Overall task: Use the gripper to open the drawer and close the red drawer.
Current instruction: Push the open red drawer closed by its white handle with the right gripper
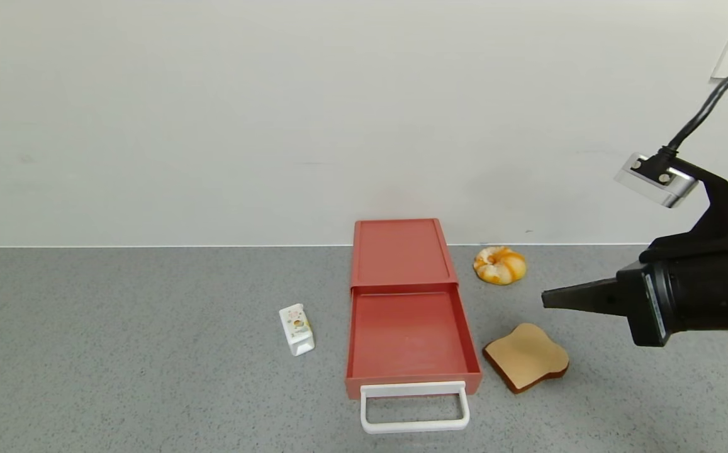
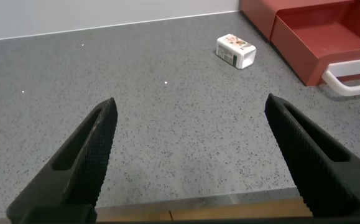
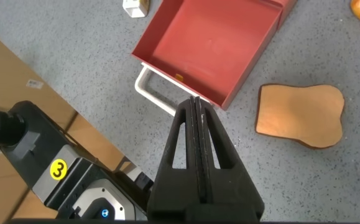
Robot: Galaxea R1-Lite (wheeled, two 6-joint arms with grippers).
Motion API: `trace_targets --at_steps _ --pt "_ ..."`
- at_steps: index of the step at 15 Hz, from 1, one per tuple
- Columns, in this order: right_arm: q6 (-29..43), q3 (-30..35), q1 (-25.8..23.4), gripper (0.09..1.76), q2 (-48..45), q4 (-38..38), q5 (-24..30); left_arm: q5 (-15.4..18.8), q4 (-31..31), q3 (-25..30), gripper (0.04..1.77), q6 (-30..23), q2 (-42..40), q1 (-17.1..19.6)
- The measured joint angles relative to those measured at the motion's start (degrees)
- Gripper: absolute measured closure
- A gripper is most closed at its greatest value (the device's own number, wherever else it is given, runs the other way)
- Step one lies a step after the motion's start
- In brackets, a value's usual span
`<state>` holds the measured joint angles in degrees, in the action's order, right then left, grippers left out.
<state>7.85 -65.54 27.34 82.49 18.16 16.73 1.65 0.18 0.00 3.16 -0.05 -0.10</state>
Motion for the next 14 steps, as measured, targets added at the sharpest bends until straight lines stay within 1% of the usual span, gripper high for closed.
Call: trace_targets --at_steps 14 --pt "0.02 0.63 -0.20 1.73 -0.55 -0.04 0.09 0.00 0.00 0.00 0.09 -0.02 0.00 0.00"
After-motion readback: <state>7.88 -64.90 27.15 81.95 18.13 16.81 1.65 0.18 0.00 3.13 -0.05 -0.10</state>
